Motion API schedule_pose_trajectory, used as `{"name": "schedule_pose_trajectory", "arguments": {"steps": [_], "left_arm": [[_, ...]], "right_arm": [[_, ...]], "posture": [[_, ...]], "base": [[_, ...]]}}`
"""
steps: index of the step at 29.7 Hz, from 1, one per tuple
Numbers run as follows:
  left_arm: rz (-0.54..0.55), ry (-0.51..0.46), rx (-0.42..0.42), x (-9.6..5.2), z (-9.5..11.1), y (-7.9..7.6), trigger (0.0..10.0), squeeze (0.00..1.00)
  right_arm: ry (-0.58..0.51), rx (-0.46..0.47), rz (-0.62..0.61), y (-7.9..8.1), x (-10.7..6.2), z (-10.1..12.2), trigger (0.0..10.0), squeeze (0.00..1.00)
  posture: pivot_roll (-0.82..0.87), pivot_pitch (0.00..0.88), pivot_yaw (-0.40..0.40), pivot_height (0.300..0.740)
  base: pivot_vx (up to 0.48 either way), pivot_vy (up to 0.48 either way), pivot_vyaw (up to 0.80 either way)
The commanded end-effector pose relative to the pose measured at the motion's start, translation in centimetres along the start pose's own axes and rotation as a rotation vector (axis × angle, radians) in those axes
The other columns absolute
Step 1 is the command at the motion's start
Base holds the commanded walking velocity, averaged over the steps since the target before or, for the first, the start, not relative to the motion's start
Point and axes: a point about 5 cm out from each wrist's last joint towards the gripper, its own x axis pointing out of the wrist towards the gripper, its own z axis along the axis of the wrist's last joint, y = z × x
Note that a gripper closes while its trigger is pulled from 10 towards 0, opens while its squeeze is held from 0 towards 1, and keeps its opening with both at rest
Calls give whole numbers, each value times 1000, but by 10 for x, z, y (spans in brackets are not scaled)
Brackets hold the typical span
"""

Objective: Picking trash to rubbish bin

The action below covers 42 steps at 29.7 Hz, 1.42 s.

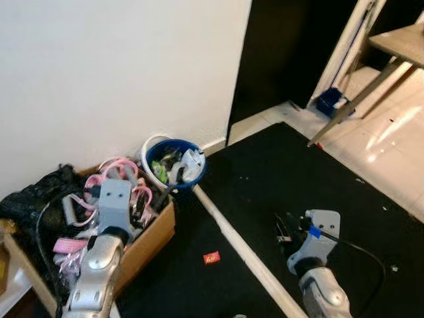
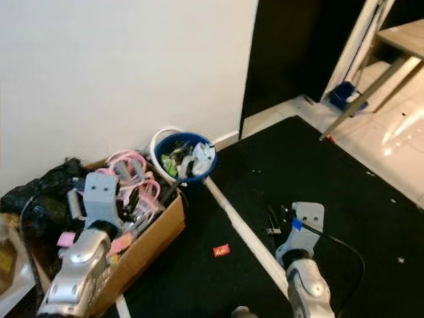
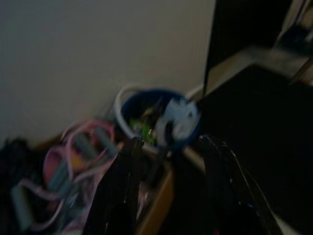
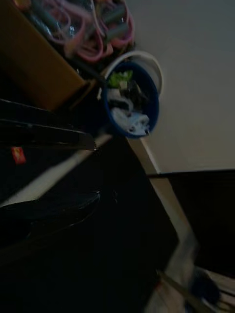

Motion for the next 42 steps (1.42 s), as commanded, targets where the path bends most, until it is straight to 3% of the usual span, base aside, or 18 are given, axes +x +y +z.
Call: {"name": "schedule_pose_trajectory", "arguments": {"steps": [1, 36, 42], "left_arm": [[15, 54, -2, -7, -13, 1, 10000, 0], [2, 54, -20, -1, -17, -2, 10000, 0], [-7, 50, -22, -1, -16, -7, 10000, 0]], "right_arm": [[26, 18, -8, -1, -3, -6, 10000, 0], [-4, 4, -27, -4, 2, 5, 10000, 0], [14, 4, -42, -11, -2, 0, 10000, 0]], "posture": [[5, 146, -2, 740], [-44, 157, 0, 740], [-21, 156, 0, 740]], "base": [[0, 0, -513], [0, 0, -512], [0, 0, -510]]}}
